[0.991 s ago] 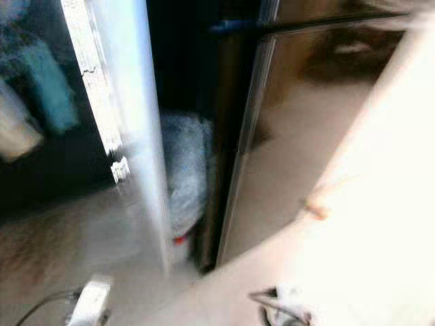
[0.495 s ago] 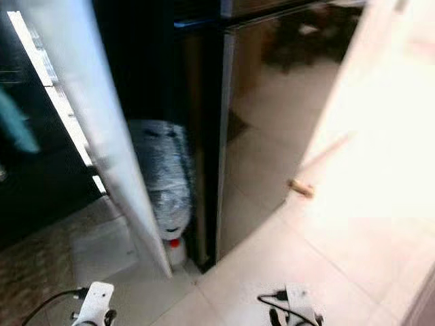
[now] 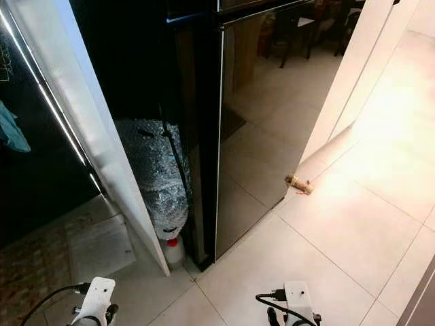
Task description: Restocking fridge
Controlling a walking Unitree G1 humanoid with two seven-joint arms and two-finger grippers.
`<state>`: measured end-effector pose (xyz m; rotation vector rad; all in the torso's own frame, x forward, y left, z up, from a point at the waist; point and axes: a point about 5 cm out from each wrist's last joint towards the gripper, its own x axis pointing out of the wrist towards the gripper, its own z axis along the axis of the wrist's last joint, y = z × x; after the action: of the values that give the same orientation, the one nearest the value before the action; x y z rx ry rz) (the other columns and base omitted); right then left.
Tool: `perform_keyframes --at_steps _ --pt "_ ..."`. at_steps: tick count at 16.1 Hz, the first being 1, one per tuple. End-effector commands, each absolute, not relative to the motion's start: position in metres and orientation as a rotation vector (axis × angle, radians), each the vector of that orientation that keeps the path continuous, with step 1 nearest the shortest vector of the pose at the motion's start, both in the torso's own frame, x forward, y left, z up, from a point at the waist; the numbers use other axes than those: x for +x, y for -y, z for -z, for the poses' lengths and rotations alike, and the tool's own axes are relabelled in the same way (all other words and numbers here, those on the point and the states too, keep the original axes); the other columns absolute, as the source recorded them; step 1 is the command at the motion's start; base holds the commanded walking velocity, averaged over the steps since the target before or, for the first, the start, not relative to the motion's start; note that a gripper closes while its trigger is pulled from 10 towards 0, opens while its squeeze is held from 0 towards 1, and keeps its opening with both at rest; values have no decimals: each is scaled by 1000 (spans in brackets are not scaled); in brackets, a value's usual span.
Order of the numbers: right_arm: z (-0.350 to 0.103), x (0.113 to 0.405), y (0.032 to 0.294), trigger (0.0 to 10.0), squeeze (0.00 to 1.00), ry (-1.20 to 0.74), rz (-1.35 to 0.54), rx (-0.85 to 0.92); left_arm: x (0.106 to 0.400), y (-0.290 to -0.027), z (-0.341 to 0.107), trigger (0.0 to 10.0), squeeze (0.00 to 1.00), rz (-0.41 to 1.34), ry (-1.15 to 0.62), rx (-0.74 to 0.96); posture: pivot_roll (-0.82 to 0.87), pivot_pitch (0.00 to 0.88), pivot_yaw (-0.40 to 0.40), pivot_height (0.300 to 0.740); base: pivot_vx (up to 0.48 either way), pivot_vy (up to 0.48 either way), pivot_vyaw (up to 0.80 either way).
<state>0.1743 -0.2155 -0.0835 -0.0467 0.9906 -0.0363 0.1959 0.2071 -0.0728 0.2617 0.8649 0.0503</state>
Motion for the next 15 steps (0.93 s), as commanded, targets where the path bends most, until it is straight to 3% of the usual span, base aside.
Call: perform_keyframes --at_steps 1,11,15 --pt "83 175 216 10000 0 -986 42 -45 194 -210 73 10000 0 -49 -871 274 -25 0 -9 740 0 0 0" --pt "83 175 216 10000 0 -984 46 -42 193 -212 74 10000 0 -61 -876 265 -28 0 -9 740 0 249 0" --pt "83 175 215 10000 0 -987 32 -36 193 -212 74 10000 0 -62 -876 267 -26 0 -9 740 0 263 -756"
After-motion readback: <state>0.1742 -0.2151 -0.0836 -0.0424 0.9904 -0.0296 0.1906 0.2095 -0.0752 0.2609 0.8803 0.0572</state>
